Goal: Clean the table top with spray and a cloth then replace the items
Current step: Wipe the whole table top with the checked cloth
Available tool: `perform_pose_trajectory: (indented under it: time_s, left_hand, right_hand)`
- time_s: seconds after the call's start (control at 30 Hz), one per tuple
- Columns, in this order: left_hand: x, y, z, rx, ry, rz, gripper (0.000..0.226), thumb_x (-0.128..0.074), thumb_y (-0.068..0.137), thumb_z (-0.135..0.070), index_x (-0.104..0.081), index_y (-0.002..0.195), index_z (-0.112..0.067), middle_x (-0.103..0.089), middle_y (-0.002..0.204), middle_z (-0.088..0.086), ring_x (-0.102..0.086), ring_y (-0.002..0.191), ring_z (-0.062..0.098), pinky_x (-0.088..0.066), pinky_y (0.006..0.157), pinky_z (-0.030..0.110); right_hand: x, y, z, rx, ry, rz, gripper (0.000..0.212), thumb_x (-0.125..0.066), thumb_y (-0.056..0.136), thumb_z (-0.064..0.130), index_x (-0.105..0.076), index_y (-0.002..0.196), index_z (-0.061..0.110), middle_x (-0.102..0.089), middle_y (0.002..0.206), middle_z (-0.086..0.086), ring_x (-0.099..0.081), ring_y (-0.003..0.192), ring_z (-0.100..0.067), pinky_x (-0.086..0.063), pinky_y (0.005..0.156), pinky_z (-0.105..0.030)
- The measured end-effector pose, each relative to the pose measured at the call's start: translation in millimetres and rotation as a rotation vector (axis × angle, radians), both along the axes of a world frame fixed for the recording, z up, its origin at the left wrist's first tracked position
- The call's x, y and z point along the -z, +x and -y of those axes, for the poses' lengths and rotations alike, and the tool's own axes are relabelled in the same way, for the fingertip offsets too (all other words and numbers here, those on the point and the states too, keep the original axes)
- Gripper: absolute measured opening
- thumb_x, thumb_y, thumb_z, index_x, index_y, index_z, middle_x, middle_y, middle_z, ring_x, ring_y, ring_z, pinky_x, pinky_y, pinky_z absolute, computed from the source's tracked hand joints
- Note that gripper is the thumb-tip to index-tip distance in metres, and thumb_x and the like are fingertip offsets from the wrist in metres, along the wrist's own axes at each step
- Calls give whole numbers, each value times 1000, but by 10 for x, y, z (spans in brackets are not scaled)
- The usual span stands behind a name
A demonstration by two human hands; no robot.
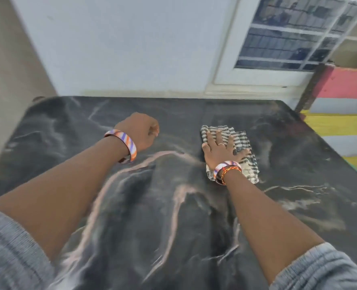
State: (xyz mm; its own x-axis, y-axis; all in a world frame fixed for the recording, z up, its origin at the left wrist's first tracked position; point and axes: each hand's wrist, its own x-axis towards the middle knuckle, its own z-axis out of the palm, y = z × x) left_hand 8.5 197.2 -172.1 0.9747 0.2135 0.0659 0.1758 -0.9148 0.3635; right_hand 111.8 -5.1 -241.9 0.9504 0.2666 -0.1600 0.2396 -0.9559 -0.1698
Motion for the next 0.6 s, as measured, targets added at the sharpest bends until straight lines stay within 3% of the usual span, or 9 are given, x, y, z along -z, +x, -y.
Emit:
perform_pose_trajectory:
  time_s: [0.1,0.37,0.43,0.53,0.6]
  left_hand:
    - [92,-782,-508,-81,19,-28,16,-52,83,-13,-67,81,-17,-71,100,11,-64,97,35,-51,87,37]
    - [185,-2621,-1484,-512,-50,-58,30,-50,81,-20,-72,94,-5,-71,104,23,-64,104,38,-48,94,39]
    - [192,-2853,-1569,-581,-53,-85,38,-44,80,-21,-71,99,-3,-69,109,24,-62,107,39,-46,94,38]
    - [283,-3082,-1591,-716,-39,-70,28,-48,84,-3,-66,106,-2,-66,113,25,-60,107,42,-46,93,41]
    - [339,-3154,-1535,-807,-21,-21,30,-48,83,-4,-63,108,-4,-66,111,27,-59,105,44,-48,88,42]
  right_hand:
    - [-7,-569,-711,-167,19,12,51,-15,98,43,-3,147,40,7,158,10,13,145,-29,10,104,-72]
    - [-30,-2222,-2389,-676,21,47,51,-18,98,43,-6,147,38,3,159,7,7,145,-33,11,106,-70]
    - [-40,-2569,-2581,-815,19,54,51,-19,98,43,-7,147,39,1,159,8,6,145,-32,11,106,-69]
    - [-35,-3016,-2577,-1034,-10,64,49,-19,98,42,-11,146,41,-2,159,10,5,146,-30,11,106,-70]
    - [-43,-3208,-2436,-1172,-29,92,47,-20,99,41,-12,145,44,-2,159,11,4,146,-29,10,105,-71]
